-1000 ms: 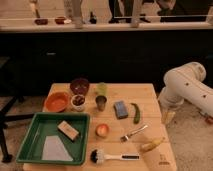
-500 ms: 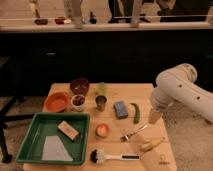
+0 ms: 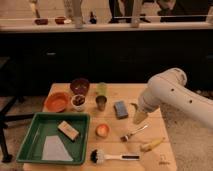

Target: Wipe red bowl with eraser

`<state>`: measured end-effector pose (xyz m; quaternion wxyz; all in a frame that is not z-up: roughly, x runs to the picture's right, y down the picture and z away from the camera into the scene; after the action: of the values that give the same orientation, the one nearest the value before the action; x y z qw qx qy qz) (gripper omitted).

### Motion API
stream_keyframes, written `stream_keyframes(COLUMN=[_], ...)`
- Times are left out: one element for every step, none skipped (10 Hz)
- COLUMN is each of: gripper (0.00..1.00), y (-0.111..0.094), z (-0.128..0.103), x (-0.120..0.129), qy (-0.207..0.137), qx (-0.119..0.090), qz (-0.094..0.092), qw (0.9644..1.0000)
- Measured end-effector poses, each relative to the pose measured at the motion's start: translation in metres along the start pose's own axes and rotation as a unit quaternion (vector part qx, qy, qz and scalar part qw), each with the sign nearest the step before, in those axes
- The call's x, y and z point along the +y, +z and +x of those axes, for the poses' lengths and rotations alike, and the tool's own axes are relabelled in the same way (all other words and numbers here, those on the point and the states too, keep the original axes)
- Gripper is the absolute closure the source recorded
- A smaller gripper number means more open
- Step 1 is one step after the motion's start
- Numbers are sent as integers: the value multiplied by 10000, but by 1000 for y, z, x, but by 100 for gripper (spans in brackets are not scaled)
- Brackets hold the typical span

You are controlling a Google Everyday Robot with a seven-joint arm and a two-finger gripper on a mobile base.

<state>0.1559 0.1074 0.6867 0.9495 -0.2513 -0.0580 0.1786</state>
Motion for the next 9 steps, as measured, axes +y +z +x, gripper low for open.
stream_keyframes(gripper=[26,26,26,26,26,26,26,26,26], y=[1,1,1,1,0,-2,-4,-4,-2], z=[-1,0,-1,-1,0,7,10,14,8], x=[1,1,1,1,0,-2,-3,0,5], qy=[0,9,5,5,34,238,369,441,364], qx=[-15,-11,-12,-12,-30,-61,-63,-23,-39], qz=[-3,-2,-3,-4,-3,103,199,279,316], qw=[10000,10000,10000,10000,10000,9996,9991,9986,9988])
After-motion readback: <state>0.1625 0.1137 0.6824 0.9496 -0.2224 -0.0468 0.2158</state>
